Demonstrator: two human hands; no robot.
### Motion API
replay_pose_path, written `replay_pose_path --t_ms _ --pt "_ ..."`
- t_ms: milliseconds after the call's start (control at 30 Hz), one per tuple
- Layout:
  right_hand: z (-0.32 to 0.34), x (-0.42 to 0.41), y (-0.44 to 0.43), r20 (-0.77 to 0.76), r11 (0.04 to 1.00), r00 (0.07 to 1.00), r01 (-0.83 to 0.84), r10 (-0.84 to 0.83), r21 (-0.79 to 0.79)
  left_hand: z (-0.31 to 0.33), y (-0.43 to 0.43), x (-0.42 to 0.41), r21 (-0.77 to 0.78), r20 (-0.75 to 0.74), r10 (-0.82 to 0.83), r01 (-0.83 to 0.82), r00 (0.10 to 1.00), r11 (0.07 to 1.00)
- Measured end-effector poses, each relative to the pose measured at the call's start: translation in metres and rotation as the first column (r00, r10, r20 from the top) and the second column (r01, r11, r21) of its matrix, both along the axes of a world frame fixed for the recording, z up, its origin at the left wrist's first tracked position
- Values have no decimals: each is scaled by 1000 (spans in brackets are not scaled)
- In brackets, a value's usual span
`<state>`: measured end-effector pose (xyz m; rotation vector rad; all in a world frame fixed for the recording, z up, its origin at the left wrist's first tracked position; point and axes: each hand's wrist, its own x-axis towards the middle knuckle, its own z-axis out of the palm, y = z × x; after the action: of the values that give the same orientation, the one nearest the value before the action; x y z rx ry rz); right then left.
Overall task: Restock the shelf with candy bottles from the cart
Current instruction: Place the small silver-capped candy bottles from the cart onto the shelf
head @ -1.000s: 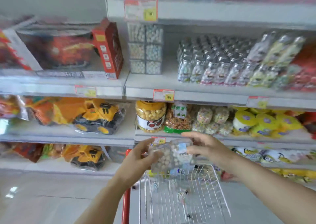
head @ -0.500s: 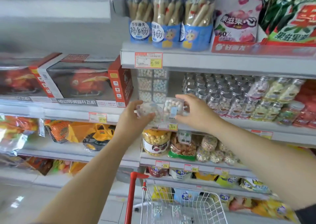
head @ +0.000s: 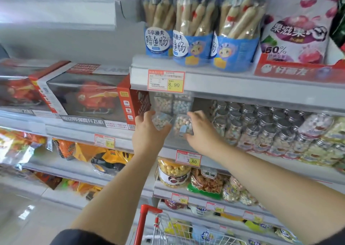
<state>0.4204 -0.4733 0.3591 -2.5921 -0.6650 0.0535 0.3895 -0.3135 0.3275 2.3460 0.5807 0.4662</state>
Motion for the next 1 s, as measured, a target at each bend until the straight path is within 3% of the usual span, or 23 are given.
replay_pose_path --t_ms 300,633,933,1000 --pt "-15 0 7 -126 999 992 -1 6 46 1 17 -7 -93 -41 -107 103 993 990" --pt "-31 -16 4 -90 972 995 71 -52 223 -2 27 -22 -226 -43 -141 128 989 966" --pt "-8 6 1 55 989 997 -37 46 -146 10 20 0 -88 -140 -195 184 971 979" --pt "-9 6 1 148 966 987 -22 62 -258 12 22 0 -100 -148 -208 195 967 976"
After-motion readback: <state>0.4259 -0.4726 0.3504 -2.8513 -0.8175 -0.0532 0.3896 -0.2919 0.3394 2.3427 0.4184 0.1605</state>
